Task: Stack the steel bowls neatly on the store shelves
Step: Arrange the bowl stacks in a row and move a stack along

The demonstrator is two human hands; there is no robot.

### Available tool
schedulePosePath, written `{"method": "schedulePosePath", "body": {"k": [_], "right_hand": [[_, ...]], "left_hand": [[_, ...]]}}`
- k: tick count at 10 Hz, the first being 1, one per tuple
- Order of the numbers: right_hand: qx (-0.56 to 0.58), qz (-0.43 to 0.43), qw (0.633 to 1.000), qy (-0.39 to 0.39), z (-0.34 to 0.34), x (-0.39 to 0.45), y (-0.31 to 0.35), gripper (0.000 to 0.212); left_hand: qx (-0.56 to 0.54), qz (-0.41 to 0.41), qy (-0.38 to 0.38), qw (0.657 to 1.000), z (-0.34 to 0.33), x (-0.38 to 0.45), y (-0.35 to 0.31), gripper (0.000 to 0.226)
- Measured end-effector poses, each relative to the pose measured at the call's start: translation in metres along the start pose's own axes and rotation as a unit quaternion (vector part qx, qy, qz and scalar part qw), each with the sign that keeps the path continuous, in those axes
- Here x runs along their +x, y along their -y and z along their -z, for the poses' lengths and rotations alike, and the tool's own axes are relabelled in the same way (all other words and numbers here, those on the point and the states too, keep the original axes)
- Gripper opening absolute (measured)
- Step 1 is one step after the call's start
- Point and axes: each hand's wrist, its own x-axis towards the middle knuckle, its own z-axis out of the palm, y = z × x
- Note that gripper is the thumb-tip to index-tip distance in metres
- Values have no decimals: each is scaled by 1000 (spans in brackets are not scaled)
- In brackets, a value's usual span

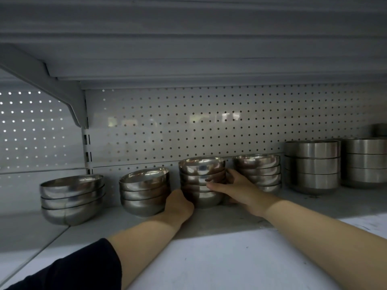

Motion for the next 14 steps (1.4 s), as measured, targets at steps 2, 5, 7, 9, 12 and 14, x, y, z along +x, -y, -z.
{"method": "schedulePosePath", "body": {"k": [2, 5, 7, 9, 12, 14], "right_hand": [[-13, -6, 999, 45, 0, -4, 0, 55], [-171, 74, 981, -51, -1, -22, 54, 38], [-273, 132, 948, -91, -62, -35, 94, 76], [-245, 109, 963, -31, -127, -31, 100, 90], [-95, 63, 991, -73, -163, -11, 52, 77], [-79, 92, 989, -88, -164, -5, 39, 61]], "left_hand": [[-28, 14, 10, 999, 5, -6, -4, 23], [23, -59, 79, 995, 75, -35, -2, 37], [-10, -54, -13, 998, 145, -41, 44, 25], [12, 27, 15, 999, 146, -23, 72, 51], [-113, 26, 30, 993, 118, -7, 92, 11], [-57, -32, 28, 997, 114, -6, 105, 16]]}}
